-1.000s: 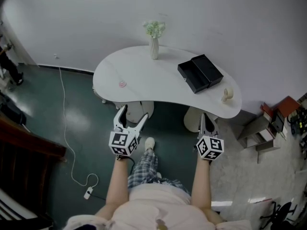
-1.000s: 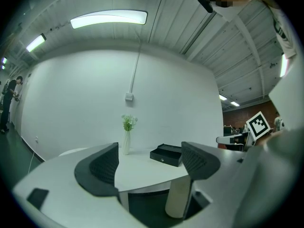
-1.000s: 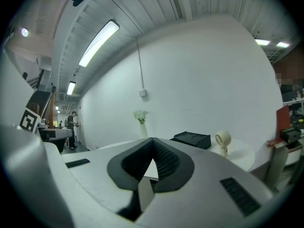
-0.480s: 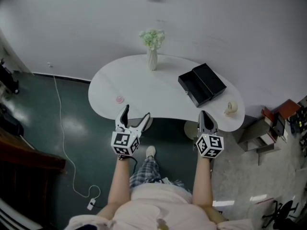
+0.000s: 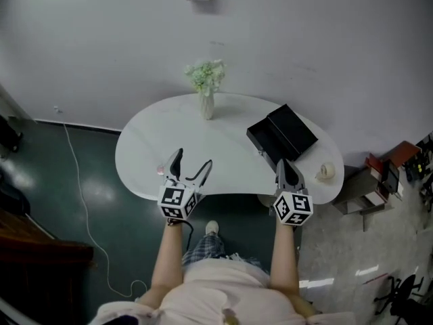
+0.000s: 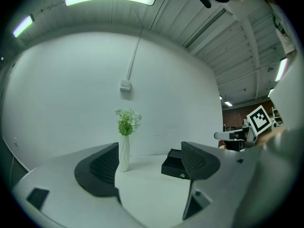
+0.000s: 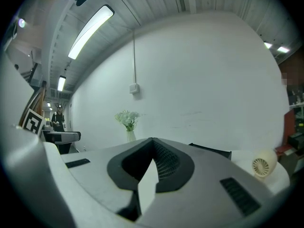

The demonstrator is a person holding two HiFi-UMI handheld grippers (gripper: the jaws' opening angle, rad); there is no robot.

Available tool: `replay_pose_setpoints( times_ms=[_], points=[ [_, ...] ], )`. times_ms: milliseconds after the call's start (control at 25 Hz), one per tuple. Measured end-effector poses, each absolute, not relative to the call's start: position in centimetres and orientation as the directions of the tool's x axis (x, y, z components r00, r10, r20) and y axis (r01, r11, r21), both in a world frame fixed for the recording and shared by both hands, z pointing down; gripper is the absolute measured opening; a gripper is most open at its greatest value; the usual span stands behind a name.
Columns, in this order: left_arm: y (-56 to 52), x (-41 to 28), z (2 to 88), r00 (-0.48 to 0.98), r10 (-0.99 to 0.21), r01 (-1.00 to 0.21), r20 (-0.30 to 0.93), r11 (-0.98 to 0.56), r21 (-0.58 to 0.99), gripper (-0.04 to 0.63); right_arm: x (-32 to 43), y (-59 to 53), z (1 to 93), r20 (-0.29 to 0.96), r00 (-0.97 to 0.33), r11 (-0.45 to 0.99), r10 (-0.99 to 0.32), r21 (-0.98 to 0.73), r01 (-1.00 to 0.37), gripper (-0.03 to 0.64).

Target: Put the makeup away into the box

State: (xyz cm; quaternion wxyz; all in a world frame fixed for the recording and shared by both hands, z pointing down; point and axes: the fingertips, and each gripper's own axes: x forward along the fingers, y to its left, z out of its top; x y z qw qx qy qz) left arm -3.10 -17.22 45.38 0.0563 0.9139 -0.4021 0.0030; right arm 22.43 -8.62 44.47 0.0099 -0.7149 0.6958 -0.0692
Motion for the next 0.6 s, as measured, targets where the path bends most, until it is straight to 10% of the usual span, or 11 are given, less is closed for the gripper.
replay_pose_setpoints(
  times_ms=[600],
  points=[
    [-27.6, -0.2, 46.7, 0.705, -0.702, -0.708, 0.101, -0.703, 0.058, 0.396, 23.4, -19.7, 45.8, 0.113, 0.019, -0.032, -0.993, -0.122, -0.992, 0.017]
  ],
)
